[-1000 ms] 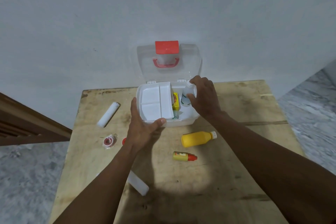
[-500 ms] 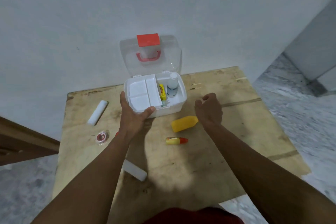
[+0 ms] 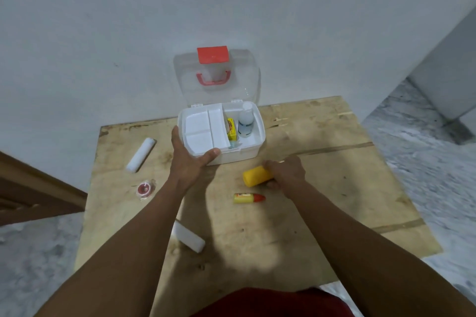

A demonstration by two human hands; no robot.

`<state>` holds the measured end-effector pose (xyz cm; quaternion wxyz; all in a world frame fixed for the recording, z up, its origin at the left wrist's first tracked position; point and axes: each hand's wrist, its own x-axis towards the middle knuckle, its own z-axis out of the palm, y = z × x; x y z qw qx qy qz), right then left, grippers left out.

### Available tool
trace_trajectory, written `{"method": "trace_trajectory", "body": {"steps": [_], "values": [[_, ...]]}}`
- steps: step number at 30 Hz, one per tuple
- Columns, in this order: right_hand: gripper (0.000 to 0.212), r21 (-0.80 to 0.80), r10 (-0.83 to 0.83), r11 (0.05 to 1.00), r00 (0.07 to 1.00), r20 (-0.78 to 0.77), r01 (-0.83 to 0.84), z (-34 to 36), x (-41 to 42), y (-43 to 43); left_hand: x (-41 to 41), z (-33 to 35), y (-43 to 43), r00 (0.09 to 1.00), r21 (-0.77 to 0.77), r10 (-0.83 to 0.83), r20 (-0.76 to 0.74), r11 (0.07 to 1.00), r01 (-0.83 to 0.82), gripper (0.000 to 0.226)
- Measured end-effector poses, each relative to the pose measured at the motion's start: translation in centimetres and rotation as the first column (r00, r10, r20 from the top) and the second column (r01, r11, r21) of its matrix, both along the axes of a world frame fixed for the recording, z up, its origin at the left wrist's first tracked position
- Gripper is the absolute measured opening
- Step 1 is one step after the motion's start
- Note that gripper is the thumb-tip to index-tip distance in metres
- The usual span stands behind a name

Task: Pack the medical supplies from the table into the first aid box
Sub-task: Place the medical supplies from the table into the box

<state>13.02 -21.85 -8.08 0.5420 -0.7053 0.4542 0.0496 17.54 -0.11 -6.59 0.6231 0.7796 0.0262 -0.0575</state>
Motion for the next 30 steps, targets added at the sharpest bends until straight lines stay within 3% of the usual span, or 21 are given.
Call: {"method": "trace_trajectory", "body": {"steps": [3, 7, 11, 15, 17, 20, 22, 24, 30], "values": [[0.047, 0.052, 0.003, 0.999, 0.998, 0.066, -0.006, 0.1, 0.0, -0.2, 0.1, -0.1, 0.0, 1.0, 0.007, 0.005, -0.012, 1.0, -0.005, 0.108], [0.042, 0.074, 0.056, 0.995, 0.976, 0.211, -0.073, 1.7, -0.7, -1.2, 0.1, -0.1, 0.1, 1.0, 0.011, 0.003, -0.013, 1.0, -0.003, 0.109], [0.036, 0.263, 0.051, 0.951, 0.918, 0.392, -0.165, 6.2, -0.3, -2.5, 0.2, -0.2, 0.0, 1.0, 0.016, 0.004, -0.015, 1.0, -0.004, 0.111], [0.04, 0.255, 0.061, 0.938, 0.837, 0.544, -0.234, 10.0, 1.6, -2.6, 0.2, -0.3, -0.1, 1.0, 0.011, 0.012, -0.013, 1.0, -0.012, 0.111], [0.043, 0.157, 0.089, 0.962, 0.801, 0.592, -0.223, 10.8, 2.8, -1.9, 0.3, -0.3, 0.1, 1.0, 0.0, 0.009, -0.018, 1.0, -0.009, 0.11], [0.045, -0.212, 0.26, 0.963, 0.763, 0.592, -0.164, 10.3, 4.5, -0.3, 0.2, -0.5, 0.2, 1.0, -0.013, 0.005, -0.024, 1.0, -0.005, 0.111], [0.044, -0.441, 0.394, 0.885, 0.745, 0.539, -0.149, 9.5, 5.0, 0.7, 0.3, -0.5, 0.2, 1.0, -0.016, 0.003, -0.022, 1.0, -0.003, 0.111], [0.043, -0.571, 0.492, 0.803, 0.732, 0.471, -0.172, 8.4, 5.4, 1.2, 0.4, -0.6, 0.2, 1.0, -0.018, 0.0, -0.013, 1.0, 0.0, 0.109], [0.042, -0.753, 0.631, 0.596, 0.742, 0.224, -0.279, 5.2, 5.6, 1.1, 0.3, -0.7, 0.2, 1.0, -0.028, 0.002, 0.002, 1.0, -0.002, 0.107]]}}
